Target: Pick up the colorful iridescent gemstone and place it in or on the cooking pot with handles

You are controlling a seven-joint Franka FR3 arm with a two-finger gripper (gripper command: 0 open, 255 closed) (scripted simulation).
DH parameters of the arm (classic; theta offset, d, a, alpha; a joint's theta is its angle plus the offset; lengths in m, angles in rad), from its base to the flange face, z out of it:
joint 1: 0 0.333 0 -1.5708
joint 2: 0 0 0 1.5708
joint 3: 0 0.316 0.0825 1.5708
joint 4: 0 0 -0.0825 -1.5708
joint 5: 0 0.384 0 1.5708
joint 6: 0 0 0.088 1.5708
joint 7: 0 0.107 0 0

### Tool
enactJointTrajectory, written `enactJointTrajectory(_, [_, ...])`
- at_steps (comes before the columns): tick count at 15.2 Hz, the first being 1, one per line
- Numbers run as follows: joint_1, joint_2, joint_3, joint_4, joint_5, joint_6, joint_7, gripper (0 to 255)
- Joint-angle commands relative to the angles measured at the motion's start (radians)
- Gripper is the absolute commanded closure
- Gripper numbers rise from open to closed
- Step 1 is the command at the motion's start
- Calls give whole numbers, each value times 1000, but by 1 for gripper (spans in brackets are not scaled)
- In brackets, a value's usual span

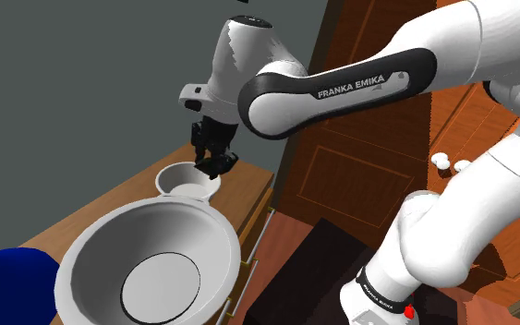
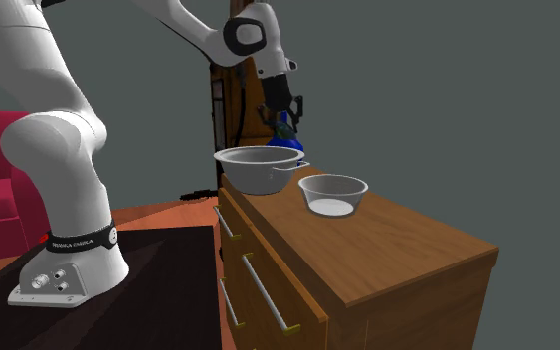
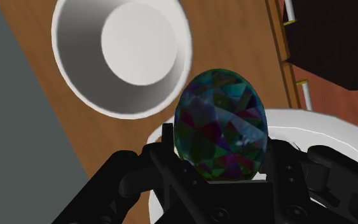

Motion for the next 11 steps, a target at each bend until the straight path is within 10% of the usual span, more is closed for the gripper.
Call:
enactJointTrajectory(1, [18,11,36,13,-8,-7,60,255])
enactJointTrajectory(11, [102,124,203,155,-85,-73,350,255])
